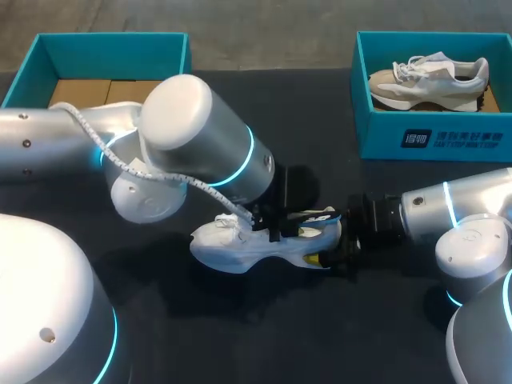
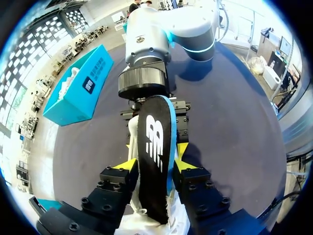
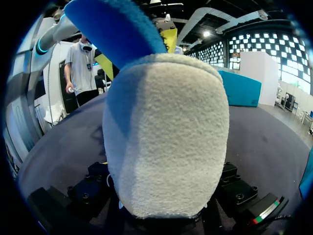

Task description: Take the shoe out of the shoebox, open the shoe tongue, remove and reinsert the insole, then place the shoe into the shoebox

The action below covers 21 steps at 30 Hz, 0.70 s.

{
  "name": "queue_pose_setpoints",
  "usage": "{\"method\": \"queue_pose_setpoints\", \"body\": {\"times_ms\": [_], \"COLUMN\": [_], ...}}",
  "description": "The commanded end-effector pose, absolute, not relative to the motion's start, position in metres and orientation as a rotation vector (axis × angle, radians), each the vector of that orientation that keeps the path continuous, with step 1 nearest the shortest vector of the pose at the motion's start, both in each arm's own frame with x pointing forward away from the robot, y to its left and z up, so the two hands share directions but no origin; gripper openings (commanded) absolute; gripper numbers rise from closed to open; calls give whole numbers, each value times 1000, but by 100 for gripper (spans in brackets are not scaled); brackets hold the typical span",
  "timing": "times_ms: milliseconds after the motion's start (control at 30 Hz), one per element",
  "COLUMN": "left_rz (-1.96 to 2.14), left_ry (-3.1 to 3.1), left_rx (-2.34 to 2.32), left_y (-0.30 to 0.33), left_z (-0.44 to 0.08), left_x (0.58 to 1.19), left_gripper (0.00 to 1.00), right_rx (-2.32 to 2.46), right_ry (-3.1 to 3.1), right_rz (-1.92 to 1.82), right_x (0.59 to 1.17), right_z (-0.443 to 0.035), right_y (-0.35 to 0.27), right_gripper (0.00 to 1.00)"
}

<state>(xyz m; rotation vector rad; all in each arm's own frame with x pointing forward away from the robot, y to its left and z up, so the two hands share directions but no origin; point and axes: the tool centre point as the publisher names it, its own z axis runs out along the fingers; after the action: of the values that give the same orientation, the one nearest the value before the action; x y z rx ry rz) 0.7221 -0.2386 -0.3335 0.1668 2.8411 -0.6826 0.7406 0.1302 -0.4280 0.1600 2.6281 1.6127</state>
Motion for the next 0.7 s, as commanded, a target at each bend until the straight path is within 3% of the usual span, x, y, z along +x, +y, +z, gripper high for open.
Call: {"method": "queue_pose_setpoints", "body": {"times_ms": [33,133,200,233,267,700], "left_rz": [-693,-692,-697,-697,-700,-752], "left_ry": [2846,2855,2862,2862,2867,2843], "left_rx": [171,173,178,178,184,275], "left_y": [-239,-241,-242,-242,-243,-239], "left_z": [-339,-341,-342,-342,-342,-306], "left_x": [724,725,725,725,726,720], "left_gripper": [37,27,7,7,0,0], "right_rx": [162,162,162,162,162,162], "right_ry": [2632,2632,2632,2632,2632,2632], "right_rz": [1607,1607,1607,1607,1607,1607], "right_x": [741,741,741,741,741,741], "right_z": [-429,-429,-429,-429,-429,-429], "right_y": [131,131,131,131,131,131], "right_gripper": [0,0,0,0,0,0]}}
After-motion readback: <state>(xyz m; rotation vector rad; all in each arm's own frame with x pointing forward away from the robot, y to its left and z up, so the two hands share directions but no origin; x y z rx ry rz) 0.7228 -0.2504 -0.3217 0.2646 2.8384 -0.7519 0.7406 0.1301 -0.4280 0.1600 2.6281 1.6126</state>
